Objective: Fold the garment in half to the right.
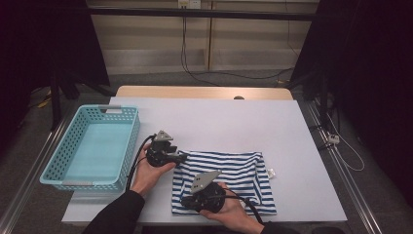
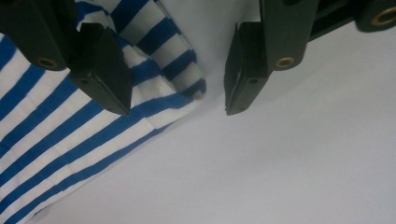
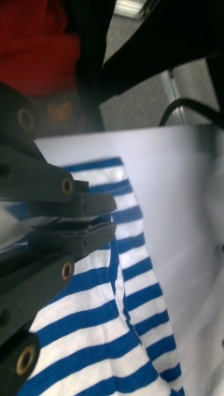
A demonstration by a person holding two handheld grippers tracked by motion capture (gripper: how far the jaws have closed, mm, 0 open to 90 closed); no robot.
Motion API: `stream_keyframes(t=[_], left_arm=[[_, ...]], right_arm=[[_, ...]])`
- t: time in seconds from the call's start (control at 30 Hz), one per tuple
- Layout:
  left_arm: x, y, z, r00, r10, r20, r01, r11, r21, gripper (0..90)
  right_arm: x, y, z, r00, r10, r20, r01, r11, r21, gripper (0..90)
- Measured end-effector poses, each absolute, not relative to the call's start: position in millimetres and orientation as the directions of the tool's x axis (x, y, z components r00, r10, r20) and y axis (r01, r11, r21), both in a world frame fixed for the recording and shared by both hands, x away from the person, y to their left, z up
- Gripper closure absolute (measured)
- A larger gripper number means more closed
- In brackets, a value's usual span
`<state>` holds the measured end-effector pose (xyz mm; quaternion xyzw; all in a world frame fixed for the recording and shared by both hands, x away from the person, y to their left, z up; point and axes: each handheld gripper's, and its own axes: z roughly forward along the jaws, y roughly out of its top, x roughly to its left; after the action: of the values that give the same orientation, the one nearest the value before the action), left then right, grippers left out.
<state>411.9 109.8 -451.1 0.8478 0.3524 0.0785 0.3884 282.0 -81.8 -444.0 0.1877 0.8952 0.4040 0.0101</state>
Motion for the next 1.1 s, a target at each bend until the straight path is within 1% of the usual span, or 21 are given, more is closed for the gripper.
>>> stream_keyframes(t=[0.07,0.13,0.2,0.23,0.27,0.3,0.33,0.37,0.4,0.47,0.5,0.57,0.63,0.7,0.77,0.8,0.9,0.97,1.0,1.03,1.1], left_arm=[[410.6,106.9,-454.4,0.731,0.666,-0.152,0.548,-0.44,0.711,46.8],[411.3,107.9,-452.6,0.737,0.663,-0.135,0.541,-0.458,0.705,49.1],[411.2,108.8,-452.3,0.729,0.676,-0.11,0.539,-0.467,0.701,56.3],[411.3,109.0,-452.5,0.729,0.673,-0.127,0.546,-0.459,0.701,61.5],[411.8,109.5,-453.4,0.729,0.668,-0.152,0.554,-0.445,0.703,71.3],[412.2,109.7,-453.9,0.735,0.659,-0.161,0.555,-0.448,0.701,78.2],[412.2,108.3,-454.2,0.735,0.656,-0.169,0.554,-0.439,0.707,83.0],[412.8,108.9,-453.2,0.744,0.649,-0.156,0.546,-0.457,0.702,84.9],[412.4,106.7,-454.0,0.726,0.663,-0.185,0.563,-0.417,0.714,85.5],[415.3,106.7,-454.5,0.723,0.668,-0.174,0.557,-0.416,0.719,85.8],[416.9,108.2,-453.7,0.736,0.656,-0.165,0.55,-0.438,0.711,85.8],[416.3,108.3,-453.6,0.739,0.656,-0.154,0.542,-0.443,0.714,85.7],[416.1,109.1,-452.7,0.738,0.657,-0.157,0.544,-0.44,0.714,85.6],[415.3,109.6,-452.6,0.729,0.661,-0.179,0.558,-0.421,0.715,85.4],[414.2,109.3,-453.8,0.721,0.669,-0.182,0.559,-0.406,0.723,85.2],[414.6,110.7,-453.1,0.732,0.659,-0.174,0.551,-0.423,0.719,85.2],[414.2,110.2,-453.3,0.723,0.667,-0.178,0.556,-0.409,0.724,85.1],[413.6,110.1,-452.8,0.719,0.667,-0.196,0.563,-0.394,0.726,85.0],[413.3,110.4,-452.3,0.719,0.667,-0.194,0.561,-0.392,0.729,84.9],[414.2,112.8,-450.6,0.739,0.653,-0.165,0.541,-0.43,0.723,84.9],[414.1,112.8,-450.6,0.739,0.652,-0.17,0.541,-0.424,0.727,84.7]], right_arm=[[280.2,-81.7,-442.8,-0.932,0.339,0.13,0.321,0.604,0.729,85.5],[280.5,-81.6,-443.1,-0.935,0.334,0.121,0.311,0.604,0.733,85.4],[280.2,-80.9,-444.3,-0.933,0.334,0.134,0.322,0.605,0.729,85.2],[280.8,-81.1,-445.1,-0.934,0.331,0.133,0.318,0.607,0.728,85.0],[281.1,-80.7,-445.6,-0.934,0.33,0.137,0.321,0.606,0.728,84.4],[281.3,-80.5,-446.2,-0.934,0.329,0.139,0.322,0.606,0.727,83.3],[281.1,-80.2,-446.8,-0.933,0.329,0.147,0.328,0.604,0.726,82.1],[281.3,-79.6,-447.8,-0.934,0.325,0.144,0.323,0.602,0.731,80.2],[280.3,-79.0,-448.3,-0.931,0.336,0.141,0.328,0.605,0.725,77.1],[279.5,-78.4,-449.1,-0.93,0.336,0.151,0.335,0.603,0.724,72.7],[278.4,-78.3,-448.3,-0.926,0.344,0.155,0.344,0.599,0.723,70.5],[278.8,-79.1,-446.8,-0.926,0.338,0.169,0.348,0.59,0.728,63.8],[278.5,-78.9,-446.3,-0.916,0.366,0.163,0.363,0.584,0.726,58.3],[279.0,-78.4,-447.7,-0.922,0.356,0.152,0.347,0.585,0.733,56.2],[277.0,-77.6,-447.7,-0.919,0.36,0.16,0.356,0.587,0.727,54.3],[276.5,-77.1,-447.6,-0.919,0.361,0.16,0.357,0.585,0.728,53.6],[275.1,-74.5,-447.0,-0.919,0.363,0.152,0.352,0.585,0.731,53.3],[273.4,-71.9,-446.3,-0.913,0.372,0.167,0.369,0.58,0.726,53.3],[273.7,-71.1,-447.0,-0.913,0.373,0.166,0.369,0.581,0.725,52.9],[273.2,-70.5,-447.7,-0.912,0.375,0.165,0.37,0.584,0.723,52.3],[271.1,-68.2,-448.7,-0.912,0.38,0.158,0.369,0.586,0.721,49.6]])
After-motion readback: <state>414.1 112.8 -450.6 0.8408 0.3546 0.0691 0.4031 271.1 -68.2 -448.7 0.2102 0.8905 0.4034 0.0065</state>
